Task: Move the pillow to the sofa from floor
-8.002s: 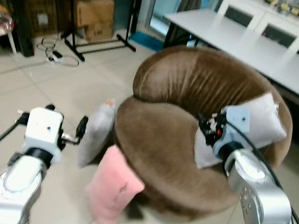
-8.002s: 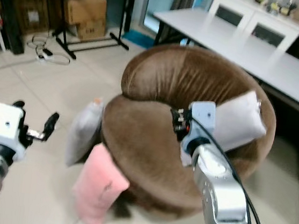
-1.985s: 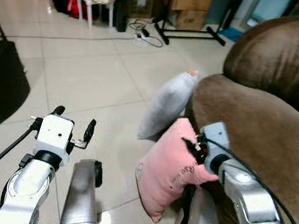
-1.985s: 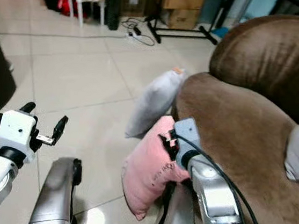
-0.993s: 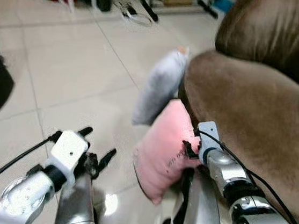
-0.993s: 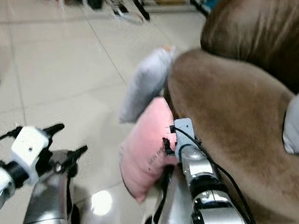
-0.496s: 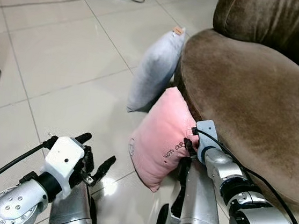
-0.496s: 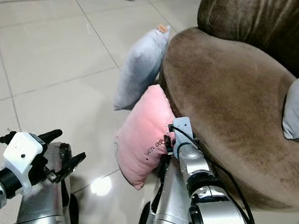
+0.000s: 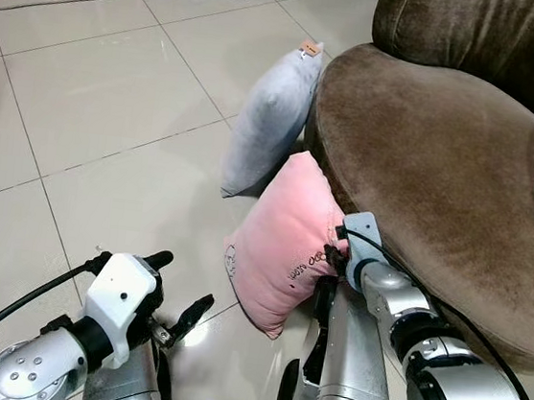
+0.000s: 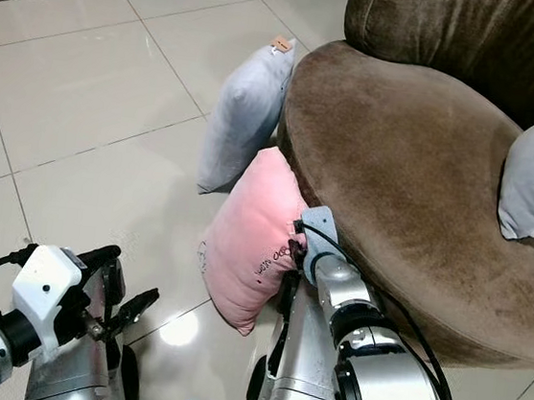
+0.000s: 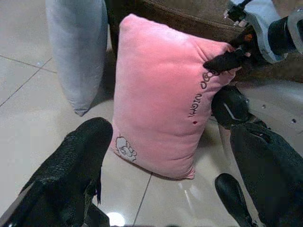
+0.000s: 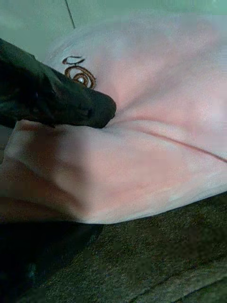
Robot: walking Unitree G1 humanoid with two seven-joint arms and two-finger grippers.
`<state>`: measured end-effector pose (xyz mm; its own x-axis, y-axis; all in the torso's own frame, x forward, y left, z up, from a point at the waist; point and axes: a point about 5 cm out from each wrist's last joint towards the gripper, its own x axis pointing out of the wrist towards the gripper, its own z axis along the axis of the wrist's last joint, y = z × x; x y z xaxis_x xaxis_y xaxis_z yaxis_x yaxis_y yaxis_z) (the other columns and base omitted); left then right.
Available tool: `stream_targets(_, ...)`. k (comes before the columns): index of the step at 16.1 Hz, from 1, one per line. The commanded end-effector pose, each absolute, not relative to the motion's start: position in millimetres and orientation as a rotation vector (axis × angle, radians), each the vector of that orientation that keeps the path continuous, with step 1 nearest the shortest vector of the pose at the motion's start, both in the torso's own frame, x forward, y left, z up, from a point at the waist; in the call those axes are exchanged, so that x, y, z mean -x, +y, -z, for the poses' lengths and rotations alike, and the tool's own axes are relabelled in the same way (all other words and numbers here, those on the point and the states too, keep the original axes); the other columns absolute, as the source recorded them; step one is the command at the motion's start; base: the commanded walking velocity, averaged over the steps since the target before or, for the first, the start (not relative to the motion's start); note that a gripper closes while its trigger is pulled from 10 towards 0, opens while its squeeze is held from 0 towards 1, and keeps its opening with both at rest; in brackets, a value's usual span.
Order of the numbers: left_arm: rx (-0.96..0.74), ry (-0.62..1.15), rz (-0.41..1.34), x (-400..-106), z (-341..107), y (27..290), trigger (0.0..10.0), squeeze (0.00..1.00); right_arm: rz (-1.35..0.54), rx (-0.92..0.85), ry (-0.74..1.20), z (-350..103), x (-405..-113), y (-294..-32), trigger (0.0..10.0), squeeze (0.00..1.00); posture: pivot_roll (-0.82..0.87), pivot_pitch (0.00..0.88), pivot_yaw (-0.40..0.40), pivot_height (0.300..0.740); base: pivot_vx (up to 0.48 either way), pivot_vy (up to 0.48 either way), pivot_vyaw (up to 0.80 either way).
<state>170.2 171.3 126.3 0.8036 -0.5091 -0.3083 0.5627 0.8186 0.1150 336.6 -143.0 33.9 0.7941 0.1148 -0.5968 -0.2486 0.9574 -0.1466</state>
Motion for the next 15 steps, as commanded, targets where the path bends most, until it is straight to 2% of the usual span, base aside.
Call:
stream_targets(1, -0.193, 0.290, 0.595, -168.9, -123.9, 169.2, 10.0, 0.00, -0.202, 0.217, 0.672, -25.8, -330.5, -145.2, 0.0, 0.00, -0.06, 0.194, -0.098, 0.446, 0.000, 0.000, 0.00)
stream_targets(15, -0.187, 0.289, 0.611, -174.5, -120.8, 162.8, 10.0, 0.00, -0.263, 0.229, 0.694, -21.9, -327.2, -139.8, 0.0, 0.00, -0.06, 0.150, -0.101, 0.446, 0.000, 0.000, 0.00)
